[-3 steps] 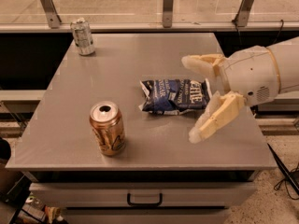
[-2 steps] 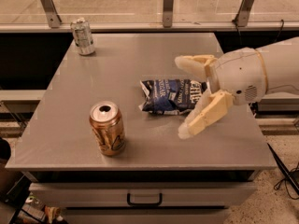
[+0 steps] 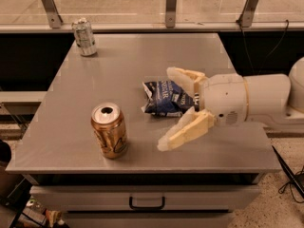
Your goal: Move orange can near 7up can
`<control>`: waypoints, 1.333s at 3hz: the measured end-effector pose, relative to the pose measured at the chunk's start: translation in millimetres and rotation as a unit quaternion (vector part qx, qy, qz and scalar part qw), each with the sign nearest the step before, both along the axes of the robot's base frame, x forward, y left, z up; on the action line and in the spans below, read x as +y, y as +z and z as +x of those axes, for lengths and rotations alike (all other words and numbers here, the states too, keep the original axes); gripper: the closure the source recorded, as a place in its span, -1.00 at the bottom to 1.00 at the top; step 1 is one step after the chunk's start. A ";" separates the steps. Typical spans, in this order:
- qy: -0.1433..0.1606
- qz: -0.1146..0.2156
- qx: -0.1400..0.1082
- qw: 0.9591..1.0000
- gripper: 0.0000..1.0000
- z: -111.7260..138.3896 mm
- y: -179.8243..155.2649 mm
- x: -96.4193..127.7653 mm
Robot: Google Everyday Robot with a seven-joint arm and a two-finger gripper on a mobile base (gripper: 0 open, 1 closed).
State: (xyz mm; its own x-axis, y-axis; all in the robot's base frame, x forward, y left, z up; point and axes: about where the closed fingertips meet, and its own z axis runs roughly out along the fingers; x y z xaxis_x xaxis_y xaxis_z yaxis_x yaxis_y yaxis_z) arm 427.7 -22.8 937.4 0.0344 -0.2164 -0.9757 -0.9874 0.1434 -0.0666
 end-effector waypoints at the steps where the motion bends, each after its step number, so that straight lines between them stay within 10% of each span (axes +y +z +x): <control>1: -0.002 0.051 -0.028 0.998 -1.00 -5.6 -10.7 17.4; 4: -0.036 0.023 -0.090 0.995 -1.00 -21.1 -23.2 56.5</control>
Offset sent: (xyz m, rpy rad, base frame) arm -0.0126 0.0488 -0.0307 0.2018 -0.1501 -0.0034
